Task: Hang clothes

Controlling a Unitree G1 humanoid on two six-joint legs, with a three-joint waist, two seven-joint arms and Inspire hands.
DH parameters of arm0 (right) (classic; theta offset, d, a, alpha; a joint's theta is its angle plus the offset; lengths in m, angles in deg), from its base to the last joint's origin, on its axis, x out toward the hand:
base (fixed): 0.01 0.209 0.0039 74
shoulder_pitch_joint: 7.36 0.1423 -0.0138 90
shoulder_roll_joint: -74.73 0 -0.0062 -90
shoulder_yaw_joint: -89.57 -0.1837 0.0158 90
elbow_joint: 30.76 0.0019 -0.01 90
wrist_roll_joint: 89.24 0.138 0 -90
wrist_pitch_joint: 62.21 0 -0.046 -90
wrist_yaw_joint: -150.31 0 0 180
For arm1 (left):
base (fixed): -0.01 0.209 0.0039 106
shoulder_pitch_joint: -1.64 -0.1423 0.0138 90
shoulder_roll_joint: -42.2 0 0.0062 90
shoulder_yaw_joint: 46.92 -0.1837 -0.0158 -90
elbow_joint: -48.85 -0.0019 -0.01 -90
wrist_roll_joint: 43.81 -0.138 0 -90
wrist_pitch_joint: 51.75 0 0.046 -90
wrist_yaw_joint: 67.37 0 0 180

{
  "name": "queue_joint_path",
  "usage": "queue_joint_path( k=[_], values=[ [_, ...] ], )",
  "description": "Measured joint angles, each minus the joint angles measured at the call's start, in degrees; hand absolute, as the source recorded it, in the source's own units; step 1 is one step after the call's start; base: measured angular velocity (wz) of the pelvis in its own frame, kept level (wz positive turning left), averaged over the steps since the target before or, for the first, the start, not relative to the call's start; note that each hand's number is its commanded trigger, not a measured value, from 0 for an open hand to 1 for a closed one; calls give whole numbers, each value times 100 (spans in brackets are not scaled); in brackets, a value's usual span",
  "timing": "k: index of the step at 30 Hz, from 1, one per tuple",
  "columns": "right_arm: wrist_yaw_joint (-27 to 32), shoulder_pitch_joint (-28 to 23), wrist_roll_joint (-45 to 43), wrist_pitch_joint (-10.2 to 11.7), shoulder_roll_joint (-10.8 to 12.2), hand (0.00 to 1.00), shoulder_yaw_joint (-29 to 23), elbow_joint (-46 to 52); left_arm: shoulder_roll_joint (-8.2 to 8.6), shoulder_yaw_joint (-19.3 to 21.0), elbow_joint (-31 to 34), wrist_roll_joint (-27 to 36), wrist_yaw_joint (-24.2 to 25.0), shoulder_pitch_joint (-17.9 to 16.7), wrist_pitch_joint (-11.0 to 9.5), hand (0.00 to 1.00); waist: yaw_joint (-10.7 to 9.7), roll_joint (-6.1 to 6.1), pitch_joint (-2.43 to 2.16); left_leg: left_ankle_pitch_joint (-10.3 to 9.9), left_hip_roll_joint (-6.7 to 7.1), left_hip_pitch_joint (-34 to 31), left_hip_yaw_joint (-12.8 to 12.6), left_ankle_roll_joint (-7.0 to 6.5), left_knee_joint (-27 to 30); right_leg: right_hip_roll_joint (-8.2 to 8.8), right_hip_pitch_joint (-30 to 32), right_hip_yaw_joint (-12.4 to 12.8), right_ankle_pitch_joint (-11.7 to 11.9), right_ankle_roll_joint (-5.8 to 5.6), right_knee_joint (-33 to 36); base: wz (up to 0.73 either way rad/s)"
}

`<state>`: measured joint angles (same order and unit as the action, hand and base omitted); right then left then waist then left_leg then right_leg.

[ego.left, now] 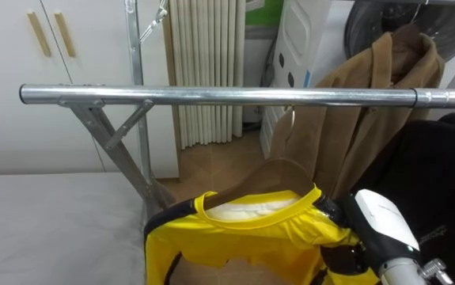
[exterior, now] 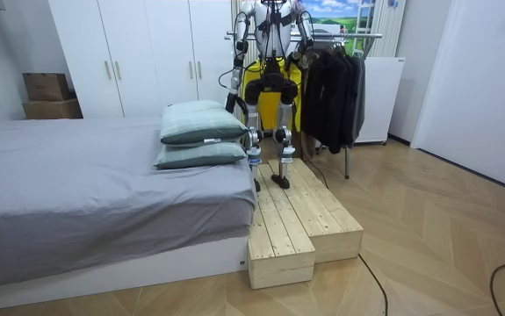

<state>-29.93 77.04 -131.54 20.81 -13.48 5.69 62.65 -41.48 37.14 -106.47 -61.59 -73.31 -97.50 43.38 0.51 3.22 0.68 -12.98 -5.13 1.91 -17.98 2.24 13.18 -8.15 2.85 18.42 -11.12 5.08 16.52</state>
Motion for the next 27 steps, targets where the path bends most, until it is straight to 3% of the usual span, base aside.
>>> queue_joint_path(
  k=[20, 24, 27],
  values=[
    [-167, 172, -341, 2, -158, 100, -54, 877, -55, 76, -6, -203, 0, 37, -50, 0, 2, 109, 11, 26, -20, 89, 178, 42, -56, 2, -172, -139, 8, 13, -95, 2],
    [-90, 319, -351, 219, -159, 100, -77, 1176, -73, 75, -12, -203, 0, 42, -53, 0, -34, 113, 12, 26, -23, 123, 311, 42, -58, -13, -209, -134, 8, 13, -101, -1],
    [-91, 419, -353, 217, -194, 100, -79, 1183, -84, 75, -11, -220, 9, 42, -64, 0, -33, 116, 11, 26, -23, 155, 336, 42, -94, -19, -227, -120, 8, 13, -100, 0]
  ],
)
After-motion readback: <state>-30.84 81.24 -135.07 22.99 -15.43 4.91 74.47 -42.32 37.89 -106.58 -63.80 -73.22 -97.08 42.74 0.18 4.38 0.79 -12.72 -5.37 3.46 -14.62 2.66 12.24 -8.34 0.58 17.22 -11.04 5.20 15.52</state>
